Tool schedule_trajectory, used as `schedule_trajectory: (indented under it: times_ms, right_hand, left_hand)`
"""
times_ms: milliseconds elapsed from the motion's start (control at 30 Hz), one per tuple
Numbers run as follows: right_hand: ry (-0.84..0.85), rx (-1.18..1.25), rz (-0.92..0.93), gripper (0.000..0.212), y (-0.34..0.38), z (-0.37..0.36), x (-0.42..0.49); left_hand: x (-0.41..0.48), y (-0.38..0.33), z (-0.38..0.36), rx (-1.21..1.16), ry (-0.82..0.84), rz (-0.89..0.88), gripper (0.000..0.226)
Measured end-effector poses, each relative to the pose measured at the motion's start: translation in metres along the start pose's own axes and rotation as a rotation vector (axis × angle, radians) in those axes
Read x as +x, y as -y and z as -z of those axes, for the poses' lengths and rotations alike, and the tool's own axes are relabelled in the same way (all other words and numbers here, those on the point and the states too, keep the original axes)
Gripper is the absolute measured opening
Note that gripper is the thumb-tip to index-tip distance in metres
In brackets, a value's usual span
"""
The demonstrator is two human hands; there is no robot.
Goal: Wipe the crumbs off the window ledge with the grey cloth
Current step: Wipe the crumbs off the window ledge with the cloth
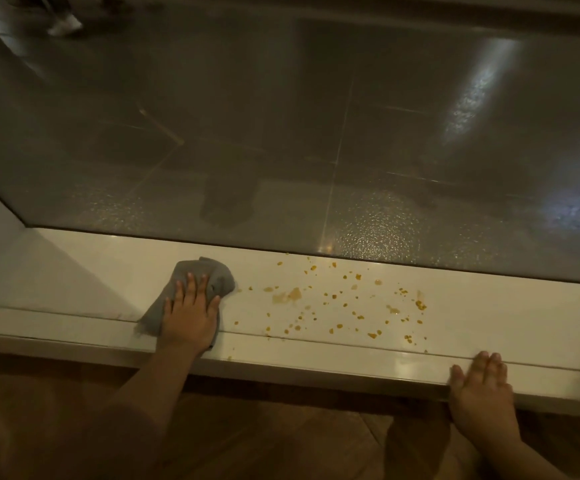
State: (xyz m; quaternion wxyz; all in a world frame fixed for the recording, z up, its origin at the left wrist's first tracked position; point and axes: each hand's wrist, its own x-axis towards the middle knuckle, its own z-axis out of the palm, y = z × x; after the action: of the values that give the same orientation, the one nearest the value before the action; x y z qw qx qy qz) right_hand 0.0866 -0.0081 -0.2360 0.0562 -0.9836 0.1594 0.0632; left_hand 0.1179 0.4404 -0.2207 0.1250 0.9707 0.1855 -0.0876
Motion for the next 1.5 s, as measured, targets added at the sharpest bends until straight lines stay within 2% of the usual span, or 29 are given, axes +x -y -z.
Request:
schedule_trajectory:
  times_ms: [133, 467, 733, 933, 1167, 1267, 1400, 1500]
  right_hand:
    - [0.036, 0.02, -0.092, 0.064, 0.006, 0.0, 0.0]
    - [0.059, 0.099, -0.092, 0.062, 0.014, 0.008, -0.005]
    - [0.077, 0.098, -0.088, 0.063, 0.015, 0.012, -0.006]
    - [0.135, 0.093, -0.103, 0.063, 0.017, 0.017, -0.004]
    - [0.195, 0.091, -0.098, 0.062, 0.016, 0.02, -0.001]
    - [0.195, 0.074, -0.098, 0.063, 0.016, 0.021, -0.002]
    - [0.191, 0.071, -0.093, 0.063, 0.019, 0.022, -0.004]
    - [0.188, 0.006, -0.101, 0.062, 0.02, 0.024, -0.004]
  left_hand:
    - [0.0, 0.0, -0.004, -0.004, 0.0, -0.035, 0.056]
    - [-0.029, -0.032, -0.013, -0.047, -0.026, -0.085, 0.055]
    - [-0.058, -0.091, -0.038, -0.133, -0.166, 0.14, 0.056]
    - [-0.069, -0.135, -0.048, -0.177, -0.147, 0.237, 0.057]
    - [-0.074, -0.155, -0.056, -0.155, -0.11, 0.098, 0.056]
    - [-0.072, -0.15, -0.047, -0.287, -0.078, 0.066, 0.053]
    - [-0.067, -0.141, -0.032, -0.543, -0.076, 0.136, 0.05]
    - [-0.071, -0.133, -0.006, -0.903, -0.138, 0.252, 0.052]
